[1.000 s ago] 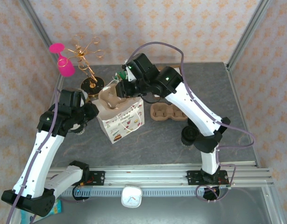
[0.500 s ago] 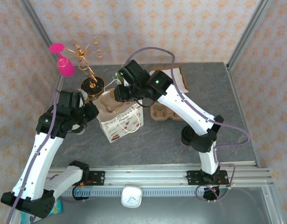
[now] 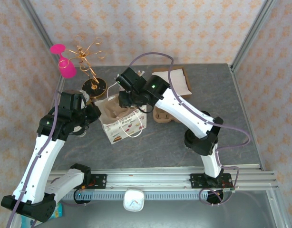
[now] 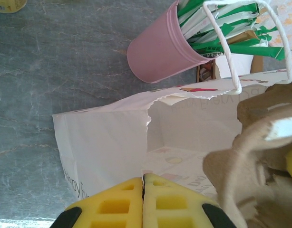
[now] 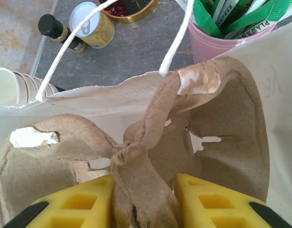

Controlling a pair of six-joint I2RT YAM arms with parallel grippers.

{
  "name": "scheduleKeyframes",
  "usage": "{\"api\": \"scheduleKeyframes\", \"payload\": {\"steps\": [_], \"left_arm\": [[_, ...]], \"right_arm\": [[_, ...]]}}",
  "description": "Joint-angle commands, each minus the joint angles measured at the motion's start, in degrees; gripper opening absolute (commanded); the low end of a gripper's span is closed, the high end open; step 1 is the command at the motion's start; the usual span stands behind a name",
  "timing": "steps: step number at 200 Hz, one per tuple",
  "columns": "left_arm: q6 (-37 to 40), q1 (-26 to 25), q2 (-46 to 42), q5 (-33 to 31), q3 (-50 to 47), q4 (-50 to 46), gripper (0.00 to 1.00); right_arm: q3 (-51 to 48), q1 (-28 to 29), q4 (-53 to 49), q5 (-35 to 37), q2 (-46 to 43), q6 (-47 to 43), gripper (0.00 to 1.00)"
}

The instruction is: Pack the takeout coffee

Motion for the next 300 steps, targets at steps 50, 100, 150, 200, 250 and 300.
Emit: {"api": "scheduleKeyframes", "payload": {"steps": [50, 100, 150, 200, 250, 300], "left_arm": [[0.7, -0.4, -0.6, 3.0, -0.8, 1.9, 0.08], [1.5, -0.4, -0.3, 1.2, -0.8, 1.3, 0.08], [1.1, -0.4, -0.2, -2.0, -1.4, 0.8, 0.08], [1.4, -0.4, -0.8, -0.9, -2.6, 2.2, 0.08], [1.7, -0.6, -4.2, 2.4, -5.3, 4.4, 0.08], [2.6, -0.6, -4.3, 3.7, -6.5, 5.2, 0.08]], "right_arm": [[1.0, 0.4, 1.3, 0.5, 3.8, 1.7, 0.34], [-0.5, 1.8, -0.2, 1.1, 5.1, 0.7, 0.33], [-3.2, 2.1, -1.7, -0.9, 2.3, 0.0, 0.32], [-7.6, 2.7, -1.8, -3.3, 0.2, 1.0, 0.32], [-6.2, 2.7, -3.1, -3.2, 3.1, 2.2, 0.32], [-1.5, 1.7, -4.6, -4.5, 7.0, 2.9, 0.32]]}}
